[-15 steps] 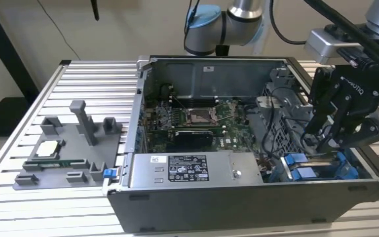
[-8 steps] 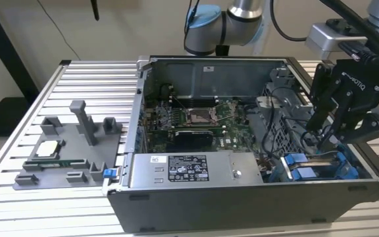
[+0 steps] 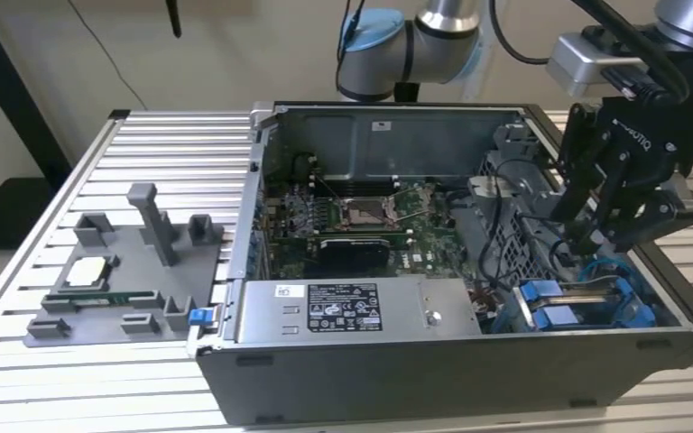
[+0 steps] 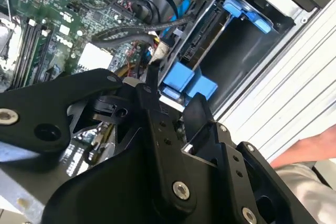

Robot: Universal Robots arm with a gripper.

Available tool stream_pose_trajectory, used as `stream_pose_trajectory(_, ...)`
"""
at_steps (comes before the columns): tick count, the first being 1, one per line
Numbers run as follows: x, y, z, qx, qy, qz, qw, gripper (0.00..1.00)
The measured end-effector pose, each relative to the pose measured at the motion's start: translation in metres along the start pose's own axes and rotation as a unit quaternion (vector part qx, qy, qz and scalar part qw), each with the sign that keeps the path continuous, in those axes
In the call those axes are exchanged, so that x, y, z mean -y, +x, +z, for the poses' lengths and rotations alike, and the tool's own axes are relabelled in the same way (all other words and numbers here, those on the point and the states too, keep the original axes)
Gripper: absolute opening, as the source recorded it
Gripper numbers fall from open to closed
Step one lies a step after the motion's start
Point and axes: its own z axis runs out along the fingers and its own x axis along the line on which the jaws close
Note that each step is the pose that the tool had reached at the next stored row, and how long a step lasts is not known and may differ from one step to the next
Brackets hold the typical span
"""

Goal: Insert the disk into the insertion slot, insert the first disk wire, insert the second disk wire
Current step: 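Insert the disk into the insertion slot, then insert the first disk wire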

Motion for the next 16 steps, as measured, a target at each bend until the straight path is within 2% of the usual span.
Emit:
stream_pose_trajectory(2, -0.0002, -0.0031, 0.0001, 0.0034, 0.0027, 0.0, 1.0, 1.0)
stream_pose_trajectory(4, -0.0002, -0.0063, 0.0002, 0.0065, 0.0075, 0.0, 1.0, 1.0)
stream_pose_trajectory(5, -0.0002, -0.008, 0.0003, 0.0067, 0.0115, -0.001, 0.9999, 1.0)
stream_pose_trajectory(8, -0.0003, -0.0131, 0.0007, 0.007, 0.0291, -0.001, 0.9995, 1.0)
stream_pose_trajectory(9, -0.0003, -0.0142, 0.0012, 0.007, 0.0332, -0.001, 0.9994, 1.0)
stream_pose_trajectory(12, -0.0002, -0.0153, 0.0034, 0.0023, 0.0349, -0.002, 0.9994, 1.0)
stream_pose_trajectory(14, -0.0002, -0.0156, 0.0049, -0.0052, 0.0353, -0.002, 0.9994, 1.0)
stream_pose_trajectory(16, -0.0003, -0.0156, 0.0065, -0.0085, 0.0379, -0.002, 0.9992, 1.0)
